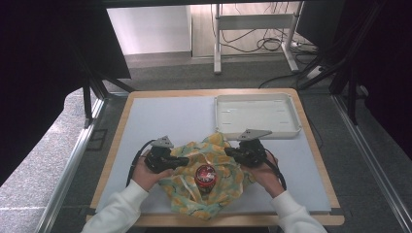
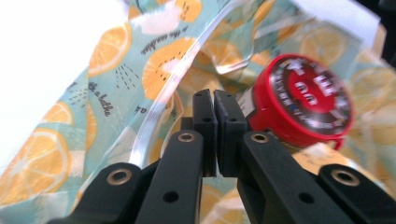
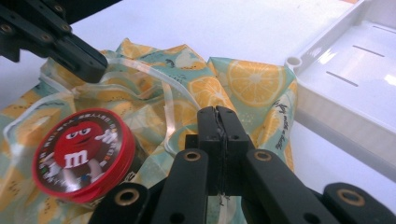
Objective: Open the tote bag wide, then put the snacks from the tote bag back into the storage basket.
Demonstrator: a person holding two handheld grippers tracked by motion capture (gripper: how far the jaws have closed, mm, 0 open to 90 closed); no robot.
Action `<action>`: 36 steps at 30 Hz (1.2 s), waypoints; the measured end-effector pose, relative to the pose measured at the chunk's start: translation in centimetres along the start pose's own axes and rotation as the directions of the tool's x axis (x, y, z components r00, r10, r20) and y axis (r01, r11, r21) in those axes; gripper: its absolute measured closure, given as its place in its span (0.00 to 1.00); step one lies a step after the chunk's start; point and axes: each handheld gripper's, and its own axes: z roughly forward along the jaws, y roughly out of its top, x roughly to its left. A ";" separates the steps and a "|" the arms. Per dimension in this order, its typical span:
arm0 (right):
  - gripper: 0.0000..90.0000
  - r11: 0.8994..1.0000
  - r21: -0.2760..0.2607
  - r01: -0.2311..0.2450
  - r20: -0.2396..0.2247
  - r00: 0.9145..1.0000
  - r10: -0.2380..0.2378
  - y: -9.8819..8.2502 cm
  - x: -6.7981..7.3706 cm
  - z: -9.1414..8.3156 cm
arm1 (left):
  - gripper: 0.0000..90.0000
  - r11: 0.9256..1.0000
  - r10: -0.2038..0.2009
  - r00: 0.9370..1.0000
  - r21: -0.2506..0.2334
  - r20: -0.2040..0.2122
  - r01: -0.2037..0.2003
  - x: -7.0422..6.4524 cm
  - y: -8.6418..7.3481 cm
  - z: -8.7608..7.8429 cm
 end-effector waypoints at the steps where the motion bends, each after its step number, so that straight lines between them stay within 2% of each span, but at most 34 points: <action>1: 0.96 1.000 -0.003 -0.001 -0.002 1.000 0.001 0.0 0.0 -0.2 | 0.96 1.000 0.004 1.000 -0.011 -0.002 -0.004 -0.2 -0.1 -0.3; 3: 0.92 1.000 -0.008 0.001 -0.004 1.000 -0.001 -0.2 0.0 -0.7 | 0.90 0.999 0.013 1.000 -0.033 -0.020 -0.013 -0.5 -0.2 -1.0; 6: 0.79 1.000 -0.004 0.004 -0.011 1.000 -0.004 -0.4 0.0 -1.2 | 0.73 0.998 -0.004 0.998 -0.065 -0.060 0.000 -0.8 -0.4 -1.8; 9: 0.66 1.000 -0.008 0.009 0.000 1.000 -0.009 -0.6 0.1 -1.7 | 0.53 0.997 -0.017 0.992 -0.079 -0.126 0.008 -0.9 -0.7 -2.5; 12: 0.59 1.000 -0.019 0.011 0.010 1.000 -0.011 -0.7 0.2 -2.3 | 0.43 0.997 -0.007 0.986 -0.073 -0.168 -0.006 -0.9 -1.1 -3.2; 14: 0.53 1.000 -0.025 0.014 0.011 1.000 -0.014 -0.6 0.2 -2.6 | 0.40 0.997 -0.002 0.984 -0.072 -0.180 -0.011 -0.8 -1.4 -3.6; 17: 0.48 0.999 -0.031 0.016 0.001 1.000 -0.016 -0.5 0.2 -2.9 | 0.40 0.998 0.017 0.973 -0.061 -0.229 -0.032 -0.9 -1.9 -4.0; 18: 0.46 0.999 -0.029 0.016 -0.003 1.000 -0.016 -0.4 0.1 -3.0 | 0.40 0.998 0.018 0.972 -0.059 -0.232 -0.032 -0.8 -2.0 -4.0; 23: 0.39 1.000 -0.021 0.016 -0.012 1.000 -0.016 -0.3 0.1 -2.8 | 0.39 0.998 0.009 0.977 -0.061 -0.211 -0.022 -0.6 -2.2 -4.2; 28: 0.36 0.999 -0.011 0.036 -0.021 0.999 -0.036 0.1 0.7 -2.7 | 0.38 0.998 -0.004 0.979 -0.068 -0.203 -0.010 -0.3 -2.6 -4.6; 36: 0.33 0.995 0.027 0.092 -0.071 0.993 -0.090 0.7 2.1 -1.9 | 0.37 0.997 -0.026 0.975 -0.079 -0.221 0.009 0.0 -3.9 -5.2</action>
